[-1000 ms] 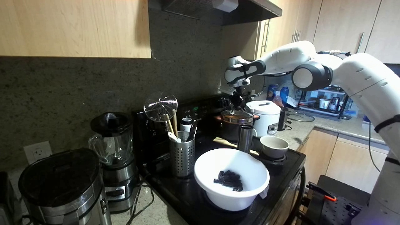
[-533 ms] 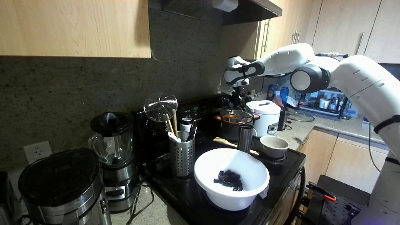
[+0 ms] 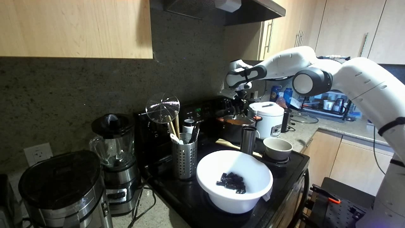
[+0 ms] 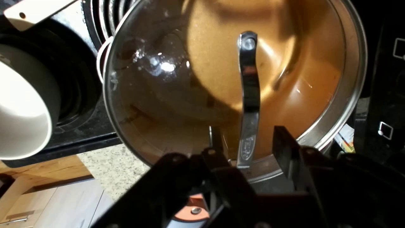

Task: Put the glass lid on the grey pot

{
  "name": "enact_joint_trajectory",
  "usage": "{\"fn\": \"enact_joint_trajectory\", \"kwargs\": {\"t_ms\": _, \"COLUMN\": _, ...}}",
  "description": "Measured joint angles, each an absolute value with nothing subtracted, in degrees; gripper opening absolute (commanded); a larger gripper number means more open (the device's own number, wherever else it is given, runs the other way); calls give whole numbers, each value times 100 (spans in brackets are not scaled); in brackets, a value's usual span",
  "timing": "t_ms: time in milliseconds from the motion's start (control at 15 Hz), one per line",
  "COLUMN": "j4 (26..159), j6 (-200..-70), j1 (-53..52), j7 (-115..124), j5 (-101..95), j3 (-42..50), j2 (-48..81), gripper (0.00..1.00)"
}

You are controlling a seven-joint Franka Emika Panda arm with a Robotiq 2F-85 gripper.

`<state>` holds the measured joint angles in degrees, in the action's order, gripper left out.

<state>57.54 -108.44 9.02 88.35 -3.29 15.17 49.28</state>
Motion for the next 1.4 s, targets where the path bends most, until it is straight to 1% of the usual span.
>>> {"fn": "enact_joint_trajectory", "kwargs": {"t_ms": 67, "j4": 5737, "j6": -10844, "j1": 899, "j7": 8835, "j5": -329, "j3": 1517, "j2": 4927, "gripper": 86}}
{"fn": "enact_joint_trajectory", "kwargs": {"t_ms": 200, "j4": 5682, "j6": -10844, "j1": 884, "j7": 8835, "j5": -333, "j3": 1517, "j2": 4925, "gripper": 99}}
{"fn": "enact_joint_trajectory", "kwargs": {"t_ms": 533, "j4": 5698, "j6": -10844, "j1": 666, "j7": 8727, "j5": -471, "j3": 1515, "j2": 4721, "gripper": 100}}
{"fn": "enact_joint_trajectory", "kwargs": {"t_ms": 733, "j4": 5968, "j6": -10844, "j1": 426, "j7": 8406, "j5": -641, "j3": 1507, "j2": 4378, "gripper": 100}}
{"fn": "enact_joint_trajectory", "kwargs": {"t_ms": 1067, "j4": 7058, "j6": -10928, "j1": 9, "j7": 7627, "j5": -961, "j3": 1467, "j2": 3387, "gripper": 100}}
{"fn": "enact_joint_trajectory", "kwargs": {"t_ms": 1400, "j4": 8292, "j6": -11309, "j1": -76, "j7": 6720, "j5": -1268, "j3": 1165, "j2": 2353, "gripper": 100}}
